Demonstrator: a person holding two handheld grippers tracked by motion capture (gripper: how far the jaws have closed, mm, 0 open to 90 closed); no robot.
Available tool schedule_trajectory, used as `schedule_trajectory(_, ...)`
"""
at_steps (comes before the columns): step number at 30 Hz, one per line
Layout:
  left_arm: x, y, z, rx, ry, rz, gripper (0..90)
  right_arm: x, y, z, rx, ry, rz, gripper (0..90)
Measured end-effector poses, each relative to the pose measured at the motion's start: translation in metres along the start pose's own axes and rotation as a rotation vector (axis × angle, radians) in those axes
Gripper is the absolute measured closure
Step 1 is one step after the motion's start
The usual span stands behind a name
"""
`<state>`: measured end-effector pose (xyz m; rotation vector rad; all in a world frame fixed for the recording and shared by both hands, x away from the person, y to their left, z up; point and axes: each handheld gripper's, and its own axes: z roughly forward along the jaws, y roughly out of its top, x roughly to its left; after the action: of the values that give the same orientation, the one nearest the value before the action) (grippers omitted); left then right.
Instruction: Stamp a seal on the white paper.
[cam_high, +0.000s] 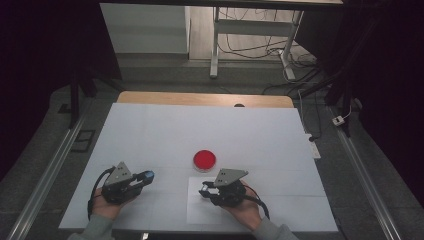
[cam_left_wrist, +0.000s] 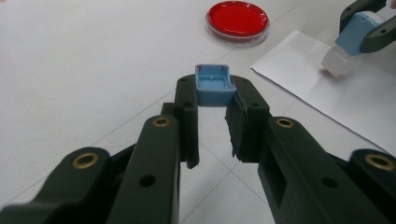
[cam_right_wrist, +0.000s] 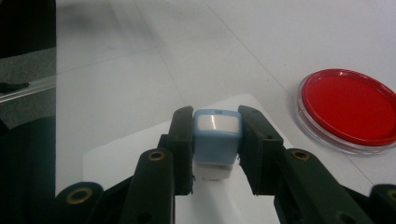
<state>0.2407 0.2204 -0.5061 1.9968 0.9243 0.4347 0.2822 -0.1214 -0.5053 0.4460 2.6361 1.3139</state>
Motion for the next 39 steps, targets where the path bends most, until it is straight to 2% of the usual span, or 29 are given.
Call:
schedule_trajectory(12,-0.0001,0.0001,-0.0005,-0.002,0.001,0.000,74.3,0.0016,-0.0016,0.0030,0.005,-0.009,-0.013,67.0)
schedule_trajectory(19,0.0003,-0.0001,-0.0006,-0.001,0.001,-0.001,74.3,0.0020,-0.0042,0.0063,0.026,-0.013,-0.024,67.0)
schedule_trajectory(29,0.0002,-0.0001,-0.0008,-0.002,0.002,-0.001,74.4,0.0014,-0.0043,0.0066,0.030,-0.010,-0.012,67.1)
schedule_trajectory(39,-0.0004,-0.0001,-0.0005,0.000,0.001,-0.001,74.3,0.0026,-0.0042,0.0095,0.063,-0.023,-0.034,67.4)
